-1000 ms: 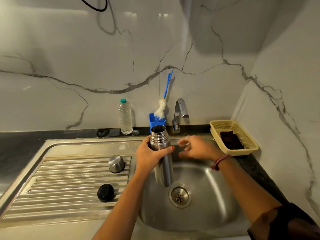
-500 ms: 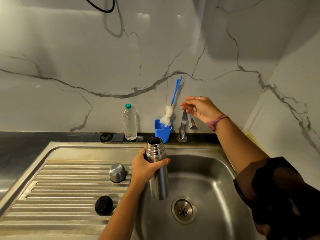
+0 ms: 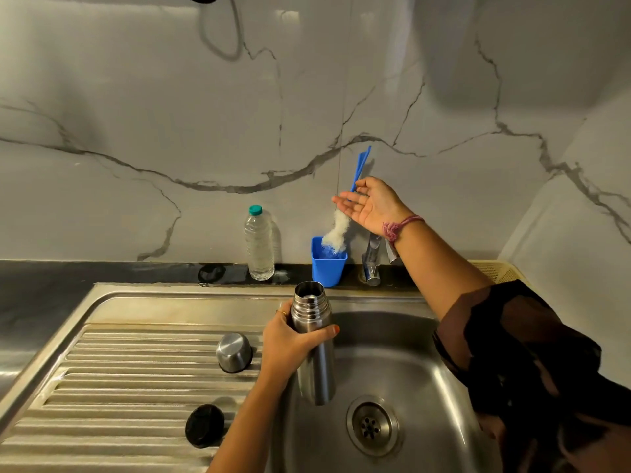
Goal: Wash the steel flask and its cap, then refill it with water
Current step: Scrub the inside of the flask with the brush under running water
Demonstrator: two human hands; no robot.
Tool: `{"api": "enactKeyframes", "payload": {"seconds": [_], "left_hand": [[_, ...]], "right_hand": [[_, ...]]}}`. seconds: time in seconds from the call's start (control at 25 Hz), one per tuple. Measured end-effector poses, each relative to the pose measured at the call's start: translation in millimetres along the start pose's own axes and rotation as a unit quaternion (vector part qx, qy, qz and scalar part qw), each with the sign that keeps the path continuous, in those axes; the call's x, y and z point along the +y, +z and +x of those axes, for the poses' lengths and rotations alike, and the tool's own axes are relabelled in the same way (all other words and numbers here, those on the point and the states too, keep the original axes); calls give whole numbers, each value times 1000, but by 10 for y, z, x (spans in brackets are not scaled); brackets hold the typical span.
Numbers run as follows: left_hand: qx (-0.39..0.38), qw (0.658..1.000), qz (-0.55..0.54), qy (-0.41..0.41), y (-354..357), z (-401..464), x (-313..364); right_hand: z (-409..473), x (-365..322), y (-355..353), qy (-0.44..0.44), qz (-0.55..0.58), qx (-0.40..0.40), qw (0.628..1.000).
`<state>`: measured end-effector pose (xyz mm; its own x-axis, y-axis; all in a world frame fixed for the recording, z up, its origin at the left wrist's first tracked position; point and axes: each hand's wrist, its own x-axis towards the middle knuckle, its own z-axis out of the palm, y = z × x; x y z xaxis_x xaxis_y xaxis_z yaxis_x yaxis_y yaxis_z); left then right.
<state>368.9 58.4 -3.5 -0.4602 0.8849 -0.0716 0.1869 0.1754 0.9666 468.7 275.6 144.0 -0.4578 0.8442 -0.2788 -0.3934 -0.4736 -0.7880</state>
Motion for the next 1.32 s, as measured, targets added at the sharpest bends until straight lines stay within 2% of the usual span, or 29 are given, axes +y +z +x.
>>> {"api": "enactKeyframes", "payload": {"seconds": [0.28,0.68,1.08,1.32], "left_hand": [[4,1000,12,7,-14,-49,-23],[11,1000,-4,11,-68,-288,78],[3,999,-26,33,-171,-700,106],[0,999,-31,27,-240,-911,8]], "right_hand": [[19,-14,50,-50,-33,-10,998],[-503,-466,249,-210,-86,-60,972],[-1350,-708,237,-344,-176,-89,918],[-1769,-372,74,-381,-318,-87,864]]}}
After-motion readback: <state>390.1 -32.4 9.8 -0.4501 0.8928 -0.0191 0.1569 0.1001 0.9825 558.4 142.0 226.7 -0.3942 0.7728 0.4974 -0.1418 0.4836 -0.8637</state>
